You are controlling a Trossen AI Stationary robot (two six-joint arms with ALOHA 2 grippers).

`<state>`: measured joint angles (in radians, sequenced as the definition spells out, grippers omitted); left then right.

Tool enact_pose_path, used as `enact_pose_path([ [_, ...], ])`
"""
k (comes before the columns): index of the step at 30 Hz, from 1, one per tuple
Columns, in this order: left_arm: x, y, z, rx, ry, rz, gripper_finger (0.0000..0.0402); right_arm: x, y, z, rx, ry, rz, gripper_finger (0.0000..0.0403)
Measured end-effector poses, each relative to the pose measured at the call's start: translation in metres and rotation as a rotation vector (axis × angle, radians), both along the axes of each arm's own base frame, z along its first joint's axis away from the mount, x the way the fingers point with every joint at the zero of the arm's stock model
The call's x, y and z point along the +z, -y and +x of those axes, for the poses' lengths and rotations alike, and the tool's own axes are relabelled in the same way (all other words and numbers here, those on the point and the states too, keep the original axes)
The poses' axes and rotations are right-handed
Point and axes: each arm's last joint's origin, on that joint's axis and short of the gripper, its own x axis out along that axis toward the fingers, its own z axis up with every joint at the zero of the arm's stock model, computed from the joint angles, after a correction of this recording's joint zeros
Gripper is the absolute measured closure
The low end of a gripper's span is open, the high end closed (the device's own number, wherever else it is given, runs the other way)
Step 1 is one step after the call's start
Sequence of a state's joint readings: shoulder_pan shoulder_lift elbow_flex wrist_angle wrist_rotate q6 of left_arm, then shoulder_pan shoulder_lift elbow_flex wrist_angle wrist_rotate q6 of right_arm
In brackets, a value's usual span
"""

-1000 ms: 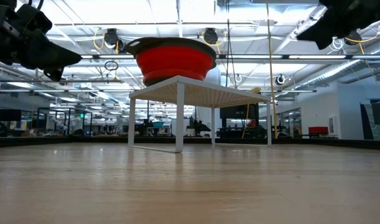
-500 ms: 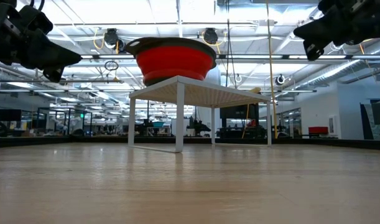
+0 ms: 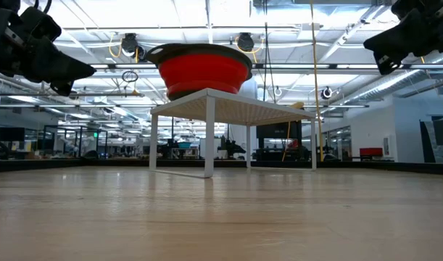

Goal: Pick & Place Fruit
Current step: Return to Home Position

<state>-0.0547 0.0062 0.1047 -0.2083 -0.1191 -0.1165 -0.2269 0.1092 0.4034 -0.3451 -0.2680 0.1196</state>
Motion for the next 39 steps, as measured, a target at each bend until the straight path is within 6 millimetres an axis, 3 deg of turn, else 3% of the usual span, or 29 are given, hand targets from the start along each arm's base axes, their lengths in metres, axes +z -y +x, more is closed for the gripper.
enact_pose_path([
  [6, 0.000, -0.001, 0.000, 0.049, -0.002, 0.013, 0.0380, -0.001, 0.000, -0.011, -0.103, 0.075, -0.032, 0.0403],
  [11, -0.001, -0.002, 0.000, 0.080, -0.009, 0.040, 0.0380, -0.018, 0.004, 0.002, -0.109, 0.134, -0.026, 0.0403],
  [15, -0.001, -0.003, 0.000, 0.088, -0.010, 0.050, 0.0380, -0.039, 0.005, 0.009, -0.110, 0.107, 0.017, 0.0403],
  [26, -0.001, -0.003, 0.000, 0.086, -0.012, 0.069, 0.0380, -0.058, 0.002, 0.008, -0.013, -0.070, 0.070, 0.0403],
  [39, -0.001, -0.003, 0.000, 0.091, -0.016, 0.063, 0.0380, -0.047, 0.006, 0.009, -0.141, 0.042, -0.010, 0.0403],
])
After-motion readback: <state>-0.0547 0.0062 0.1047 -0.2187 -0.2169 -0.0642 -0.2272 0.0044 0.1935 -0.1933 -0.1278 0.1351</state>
